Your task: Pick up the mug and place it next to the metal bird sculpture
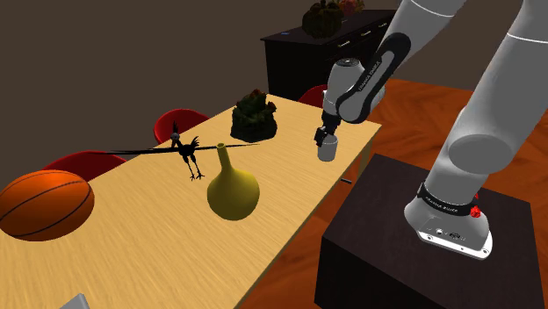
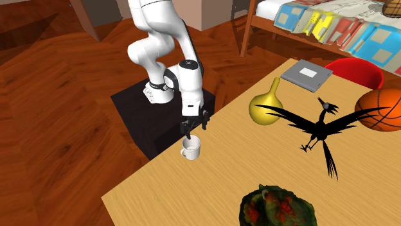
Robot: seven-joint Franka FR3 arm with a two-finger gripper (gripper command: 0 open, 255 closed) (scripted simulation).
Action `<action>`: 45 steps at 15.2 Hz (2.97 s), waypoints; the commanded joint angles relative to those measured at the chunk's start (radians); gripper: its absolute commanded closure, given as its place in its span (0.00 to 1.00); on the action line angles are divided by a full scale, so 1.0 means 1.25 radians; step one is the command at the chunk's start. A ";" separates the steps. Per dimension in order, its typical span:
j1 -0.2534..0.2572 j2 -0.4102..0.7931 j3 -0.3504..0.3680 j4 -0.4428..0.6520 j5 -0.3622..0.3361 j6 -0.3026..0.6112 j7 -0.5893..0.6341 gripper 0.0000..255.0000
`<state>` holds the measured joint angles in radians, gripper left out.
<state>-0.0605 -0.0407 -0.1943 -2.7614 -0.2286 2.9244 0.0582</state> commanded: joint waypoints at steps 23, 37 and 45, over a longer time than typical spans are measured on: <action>-0.009 0.168 0.011 0.046 0.036 0.126 -0.023 1.00; -0.006 0.013 0.009 0.036 0.033 -0.019 -0.031 1.00; -0.005 -0.088 0.011 0.046 0.035 -0.129 -0.038 1.00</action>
<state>-0.0663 -0.1312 -0.1812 -2.7047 -0.1843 2.7831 0.0111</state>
